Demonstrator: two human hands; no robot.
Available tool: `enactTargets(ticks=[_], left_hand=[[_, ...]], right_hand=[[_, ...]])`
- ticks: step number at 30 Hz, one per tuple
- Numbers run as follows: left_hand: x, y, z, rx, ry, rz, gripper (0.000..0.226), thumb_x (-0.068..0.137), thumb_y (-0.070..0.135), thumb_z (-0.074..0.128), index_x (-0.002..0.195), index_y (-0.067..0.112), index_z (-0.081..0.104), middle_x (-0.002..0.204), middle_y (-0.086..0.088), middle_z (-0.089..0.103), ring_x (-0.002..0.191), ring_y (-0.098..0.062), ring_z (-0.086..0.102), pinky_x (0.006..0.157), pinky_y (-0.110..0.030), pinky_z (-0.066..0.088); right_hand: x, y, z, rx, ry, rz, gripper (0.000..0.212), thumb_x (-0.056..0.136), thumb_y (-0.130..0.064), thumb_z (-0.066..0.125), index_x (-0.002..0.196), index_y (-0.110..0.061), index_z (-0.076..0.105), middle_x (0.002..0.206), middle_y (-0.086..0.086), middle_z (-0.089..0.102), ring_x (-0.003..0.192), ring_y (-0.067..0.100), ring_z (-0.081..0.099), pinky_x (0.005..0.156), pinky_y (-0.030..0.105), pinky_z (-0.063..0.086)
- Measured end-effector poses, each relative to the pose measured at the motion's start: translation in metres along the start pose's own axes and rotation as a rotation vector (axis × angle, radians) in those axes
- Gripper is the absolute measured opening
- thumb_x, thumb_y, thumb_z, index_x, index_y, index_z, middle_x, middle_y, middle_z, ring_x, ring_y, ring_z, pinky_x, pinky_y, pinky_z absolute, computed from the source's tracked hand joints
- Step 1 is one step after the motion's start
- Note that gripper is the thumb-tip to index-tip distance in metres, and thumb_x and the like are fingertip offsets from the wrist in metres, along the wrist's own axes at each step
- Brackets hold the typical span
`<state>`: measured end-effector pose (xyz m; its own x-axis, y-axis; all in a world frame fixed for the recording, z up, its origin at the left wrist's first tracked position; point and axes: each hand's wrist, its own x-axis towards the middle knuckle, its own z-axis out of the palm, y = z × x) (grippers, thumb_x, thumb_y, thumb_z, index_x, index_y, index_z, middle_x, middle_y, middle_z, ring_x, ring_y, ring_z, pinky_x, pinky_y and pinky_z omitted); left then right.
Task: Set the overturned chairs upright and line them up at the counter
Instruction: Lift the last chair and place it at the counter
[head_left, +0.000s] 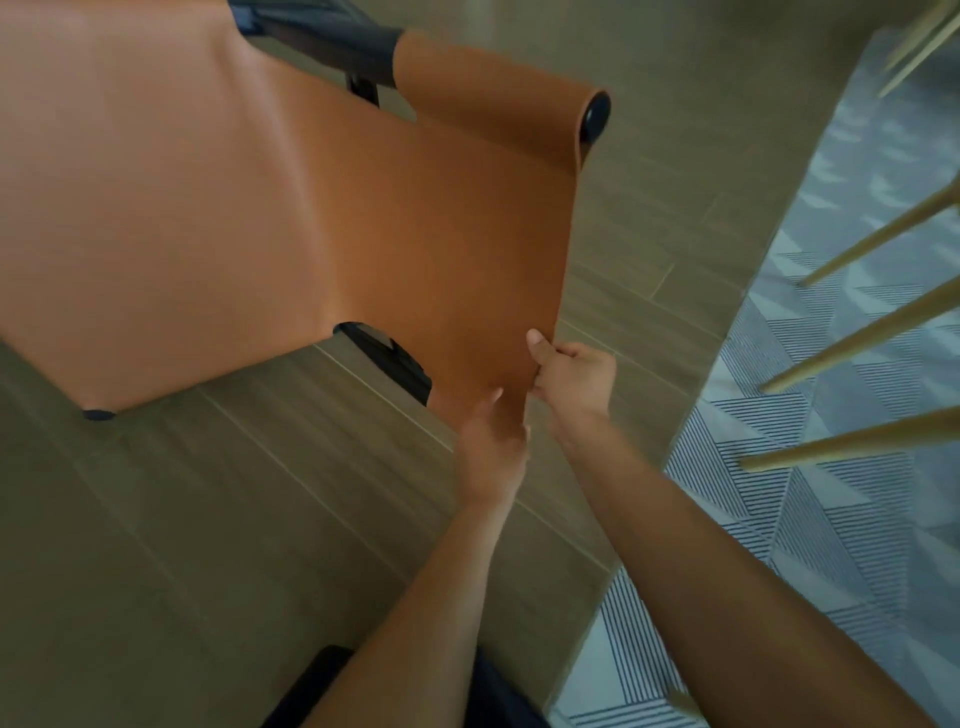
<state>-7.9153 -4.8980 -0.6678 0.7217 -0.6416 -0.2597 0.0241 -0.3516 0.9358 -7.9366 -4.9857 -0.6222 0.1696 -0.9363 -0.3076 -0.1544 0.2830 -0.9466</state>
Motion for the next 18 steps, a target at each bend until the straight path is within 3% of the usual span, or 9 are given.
enactTargets(ticks=[2,6,10,14,18], left_hand=[[-0.009,0.016,-0.004,0.061,0.041,0.058,0.054,0.091,0.022,0.066,0.139,0.013,0.044,0.138,-0.005,0.053,0.126,-0.020,0.051,0.103,-0.038,0.044],[-0.023,0.064,-0.023,0.125,0.277,0.092,0.051,0.091,0.026,0.063,0.136,0.013,0.042,0.132,-0.005,0.055,0.120,-0.024,0.055,0.093,-0.043,0.050],[-0.026,0.114,-0.055,0.148,0.373,0.134,0.042,0.096,0.014,0.053,0.137,0.013,0.042,0.129,-0.008,0.057,0.111,-0.027,0.058,0.080,-0.035,0.049],[-0.023,0.162,-0.089,0.191,0.398,0.193,0.039,0.093,0.001,0.050,0.132,0.002,0.050,0.104,-0.016,0.064,0.091,-0.033,0.062,0.071,-0.031,0.045],[-0.012,0.208,-0.120,0.273,0.353,0.138,0.035,0.092,0.000,0.046,0.126,0.004,0.052,0.094,-0.019,0.066,0.084,-0.040,0.062,0.063,-0.034,0.041]], right_hand=[[-0.016,-0.028,0.005,-0.014,-0.047,0.009,0.042,0.087,-0.021,0.075,0.056,-0.009,0.050,0.061,0.013,0.055,0.061,0.025,0.053,0.072,0.053,0.056],[-0.044,-0.086,0.020,-0.021,-0.139,0.032,0.035,0.085,-0.021,0.077,0.062,-0.006,0.055,0.061,0.010,0.060,0.061,0.026,0.060,0.073,0.047,0.059],[-0.061,-0.144,0.040,-0.023,-0.205,0.083,0.041,0.085,-0.018,0.077,0.058,-0.012,0.048,0.040,-0.006,0.047,0.041,0.011,0.048,0.052,0.030,0.055],[-0.072,-0.198,0.061,-0.031,-0.232,0.124,0.023,0.085,-0.015,0.077,0.080,-0.004,0.057,0.060,0.006,0.054,0.053,0.017,0.055,0.048,0.028,0.055],[-0.076,-0.249,0.081,0.009,-0.275,0.216,0.022,0.082,-0.014,0.080,0.088,0.001,0.064,0.069,0.006,0.063,0.053,0.014,0.063,0.042,0.023,0.053]])
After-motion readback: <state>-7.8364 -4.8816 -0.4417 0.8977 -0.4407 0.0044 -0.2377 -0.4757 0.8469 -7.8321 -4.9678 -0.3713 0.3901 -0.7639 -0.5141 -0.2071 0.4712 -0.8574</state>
